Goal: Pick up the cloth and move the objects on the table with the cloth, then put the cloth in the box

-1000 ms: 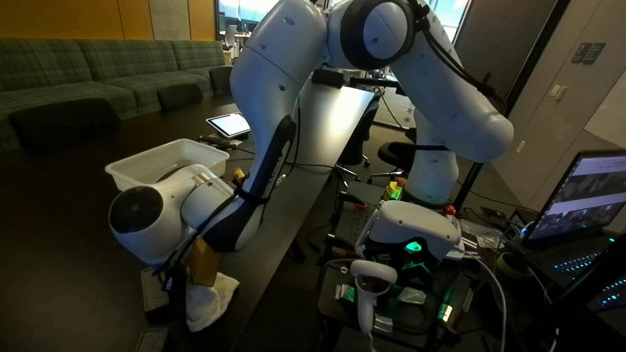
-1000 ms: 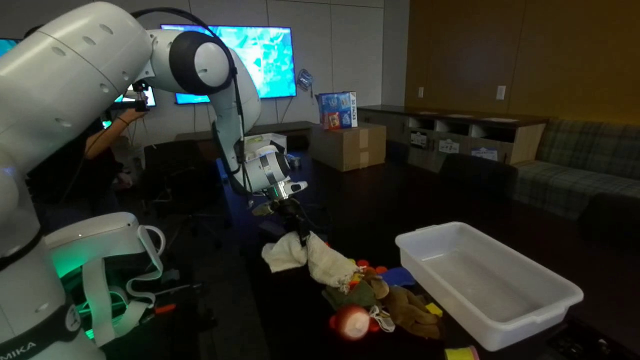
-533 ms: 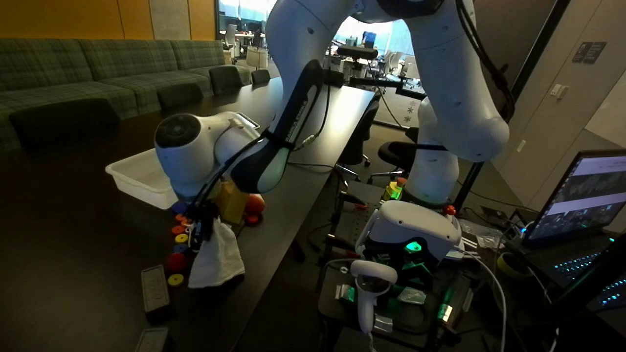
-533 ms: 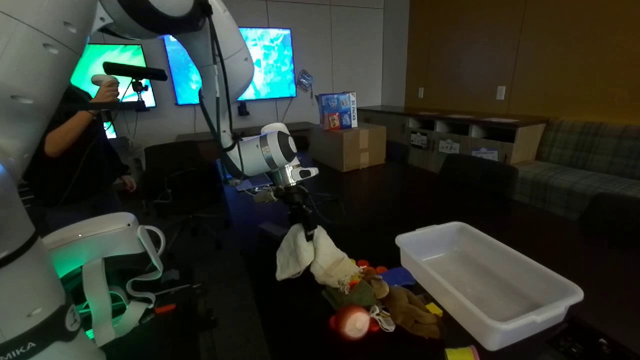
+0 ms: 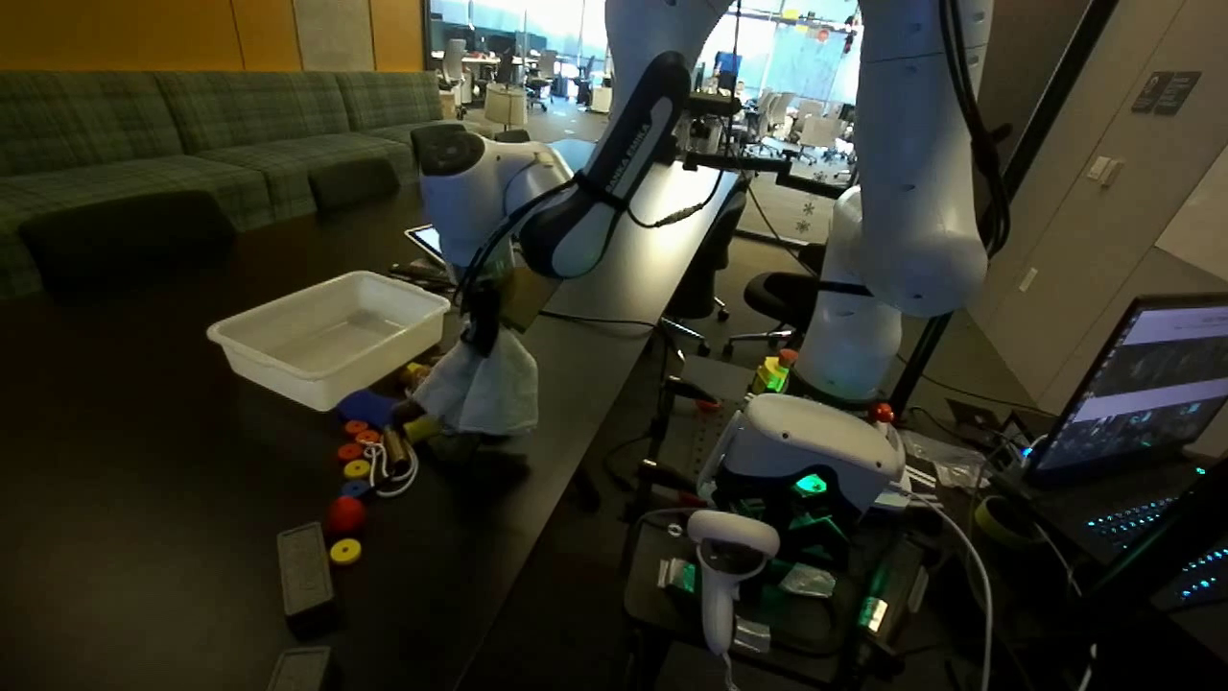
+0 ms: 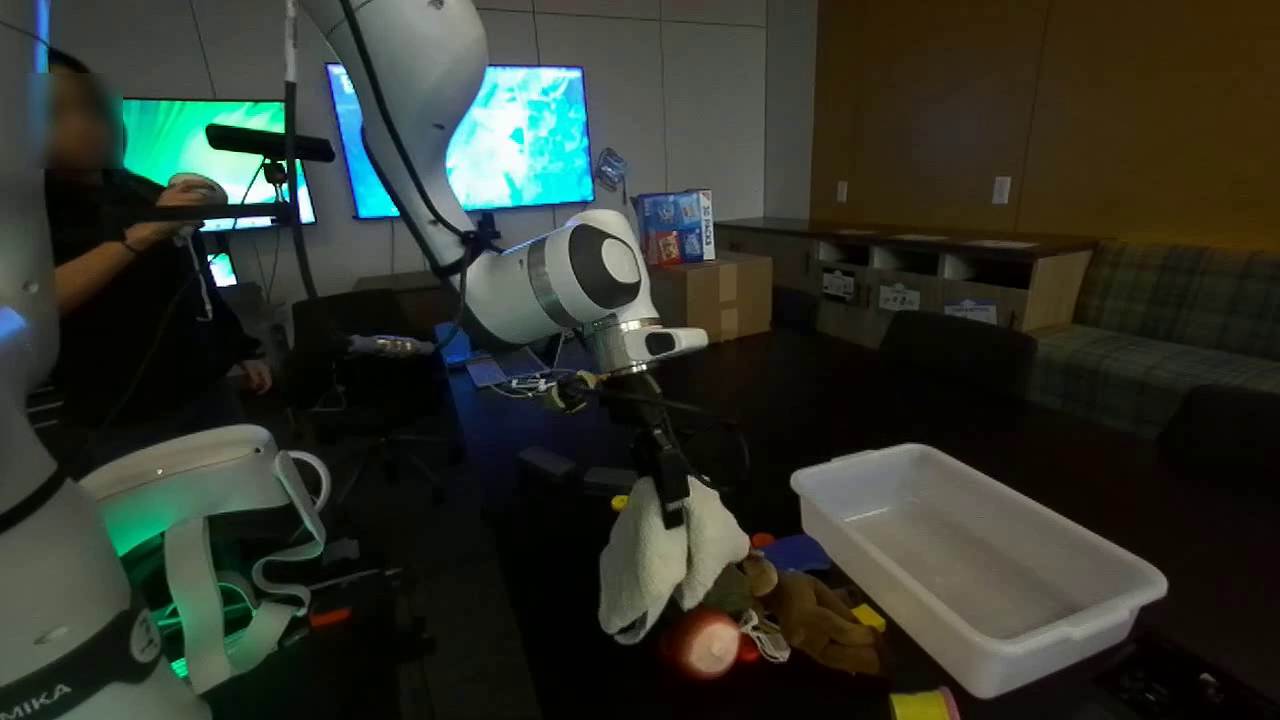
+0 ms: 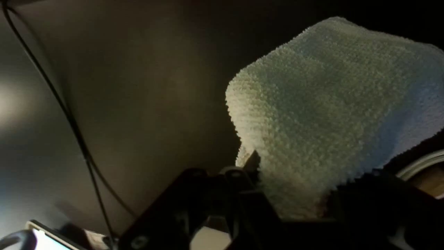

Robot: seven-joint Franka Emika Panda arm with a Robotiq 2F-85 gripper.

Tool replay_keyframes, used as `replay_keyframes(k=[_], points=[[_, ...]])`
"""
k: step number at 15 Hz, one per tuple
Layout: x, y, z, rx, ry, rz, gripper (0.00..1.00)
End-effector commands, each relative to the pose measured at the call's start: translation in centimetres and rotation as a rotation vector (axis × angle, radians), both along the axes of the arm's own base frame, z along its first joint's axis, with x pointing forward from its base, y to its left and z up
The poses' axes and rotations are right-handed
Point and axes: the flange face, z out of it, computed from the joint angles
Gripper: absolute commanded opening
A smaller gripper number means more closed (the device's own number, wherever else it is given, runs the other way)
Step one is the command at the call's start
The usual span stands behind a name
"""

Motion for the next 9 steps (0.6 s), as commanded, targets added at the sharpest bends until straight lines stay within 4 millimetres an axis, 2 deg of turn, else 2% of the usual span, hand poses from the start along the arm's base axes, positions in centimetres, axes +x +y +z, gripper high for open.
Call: replay_keyframes(k=[1,4,9], points=[[0.3,-6.9,0.7,-0.076,-0.080,-0.159,0.16],[2.5,-12.4,-1.0,-0.180,-0.145,-0.237,0.16],[6.7,-17.5,-6.1,-0.285,-0.203,-0.312,0.16]])
